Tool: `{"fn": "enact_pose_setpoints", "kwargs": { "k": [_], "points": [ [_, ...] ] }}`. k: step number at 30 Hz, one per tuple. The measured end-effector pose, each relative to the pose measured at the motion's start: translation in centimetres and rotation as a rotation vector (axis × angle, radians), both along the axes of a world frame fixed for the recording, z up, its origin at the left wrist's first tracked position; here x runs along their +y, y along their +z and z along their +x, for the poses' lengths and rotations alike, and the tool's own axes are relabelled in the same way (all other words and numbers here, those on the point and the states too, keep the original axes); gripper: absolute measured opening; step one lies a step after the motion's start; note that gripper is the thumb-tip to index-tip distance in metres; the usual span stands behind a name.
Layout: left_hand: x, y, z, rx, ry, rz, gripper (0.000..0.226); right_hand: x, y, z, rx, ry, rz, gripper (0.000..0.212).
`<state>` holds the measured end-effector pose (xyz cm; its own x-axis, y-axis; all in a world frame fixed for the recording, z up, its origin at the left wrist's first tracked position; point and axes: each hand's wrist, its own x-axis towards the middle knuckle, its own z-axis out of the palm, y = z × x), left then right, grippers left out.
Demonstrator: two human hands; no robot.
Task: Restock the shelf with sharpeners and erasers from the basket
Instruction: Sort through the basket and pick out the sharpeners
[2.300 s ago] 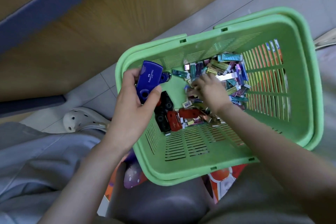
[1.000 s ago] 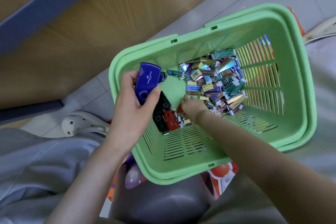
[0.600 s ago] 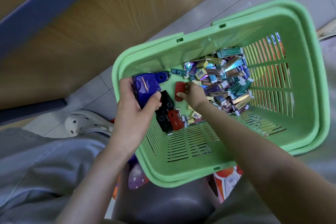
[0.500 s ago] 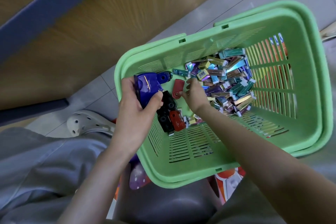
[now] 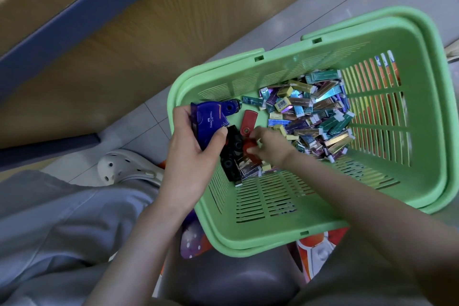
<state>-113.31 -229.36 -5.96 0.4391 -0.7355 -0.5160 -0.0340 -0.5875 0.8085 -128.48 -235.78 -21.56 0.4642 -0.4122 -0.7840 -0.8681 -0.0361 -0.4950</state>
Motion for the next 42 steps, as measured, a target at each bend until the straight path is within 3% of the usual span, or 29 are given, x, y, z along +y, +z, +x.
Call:
{"fn": "enact_pose_setpoints", "kwargs": {
  "k": [3,6,11,14,17,20,24,28,31,37,42],
  "points": [
    [0.0,-0.1,0.3,-0.024,0.012,0.007,0.029,-3.1,0.7,-0.1,-0.039,-0.323,-0.038,0.038],
    [0.0,-0.1,0.4,-0.026,0.021,0.006,0.027,-4.5,-0.1,0.7,-0.018,-0.452,-0.063,0.041],
    [0.1,0.0,0.3,-0.044,0.013,-0.001,0.027,-3.4,-0.9,3.1,0.149,-0.299,-0.083,0.056],
    [0.0,0.1,0.5,-0.053,0.032,-0.008,0.028,-1.2,-0.9,3.3,0.093,-0.357,-0.169,0.045],
    [-0.2,0.3,0.6,-0.047,0.054,-0.017,0.029,1.8,-1.4,3.4,0.038,-0.308,0.013,0.044],
    [-0.3,0.3,0.6,-0.051,0.056,-0.034,0.030,3.2,-2.0,3.7,0.080,-0.204,-0.007,0.050],
    [-0.1,0.6,0.8,-0.042,0.069,-0.048,0.029,2.3,-2.2,3.7,0.158,-0.160,-0.015,0.037],
    [0.1,0.7,1.0,-0.041,0.098,-0.070,0.029,2.1,-2.0,3.7,0.133,-0.296,0.099,0.045],
    [0.4,0.8,1.0,-0.091,0.112,-0.114,0.023,2.3,-0.8,3.7,0.097,-0.364,0.075,0.044],
    [1.3,0.2,1.2,-0.358,0.214,-0.306,0.018,0.3,1.8,1.4,0.018,-0.236,-0.016,0.030],
    [0.5,-1.4,2.3,-0.394,0.344,-0.312,0.016,-1.6,2.2,1.5,-0.094,-0.485,-0.085,0.035]
  ]
}}
